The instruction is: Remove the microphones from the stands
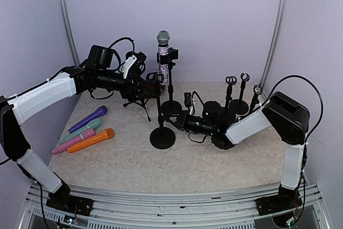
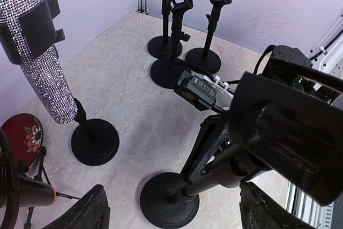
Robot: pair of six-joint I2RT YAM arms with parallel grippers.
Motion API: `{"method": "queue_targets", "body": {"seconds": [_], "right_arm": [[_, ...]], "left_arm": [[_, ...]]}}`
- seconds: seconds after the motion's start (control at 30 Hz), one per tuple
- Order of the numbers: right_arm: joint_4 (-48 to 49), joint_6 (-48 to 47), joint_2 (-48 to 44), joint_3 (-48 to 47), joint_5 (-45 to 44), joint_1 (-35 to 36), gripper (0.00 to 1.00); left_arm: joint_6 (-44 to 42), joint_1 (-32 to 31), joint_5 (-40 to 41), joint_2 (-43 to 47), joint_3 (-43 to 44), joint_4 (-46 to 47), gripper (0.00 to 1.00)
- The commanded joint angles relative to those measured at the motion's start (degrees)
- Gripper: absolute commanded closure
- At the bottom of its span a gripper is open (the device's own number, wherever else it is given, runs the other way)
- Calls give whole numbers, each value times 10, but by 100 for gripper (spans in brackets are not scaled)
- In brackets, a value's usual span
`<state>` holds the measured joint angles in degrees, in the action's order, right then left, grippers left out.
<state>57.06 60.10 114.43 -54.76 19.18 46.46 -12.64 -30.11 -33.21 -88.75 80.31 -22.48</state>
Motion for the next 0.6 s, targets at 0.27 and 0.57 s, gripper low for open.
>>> {"method": "queue_targets", "body": {"seconds": [0.27, 0.57], "right_arm": [[-107, -105, 14, 37, -31, -1, 100], [-151, -285, -34, 42, -137, 49, 100]], "left_arm": [[52, -12, -67, -46, 36, 58, 23], [48, -13, -59, -56, 46, 52, 23]]}}
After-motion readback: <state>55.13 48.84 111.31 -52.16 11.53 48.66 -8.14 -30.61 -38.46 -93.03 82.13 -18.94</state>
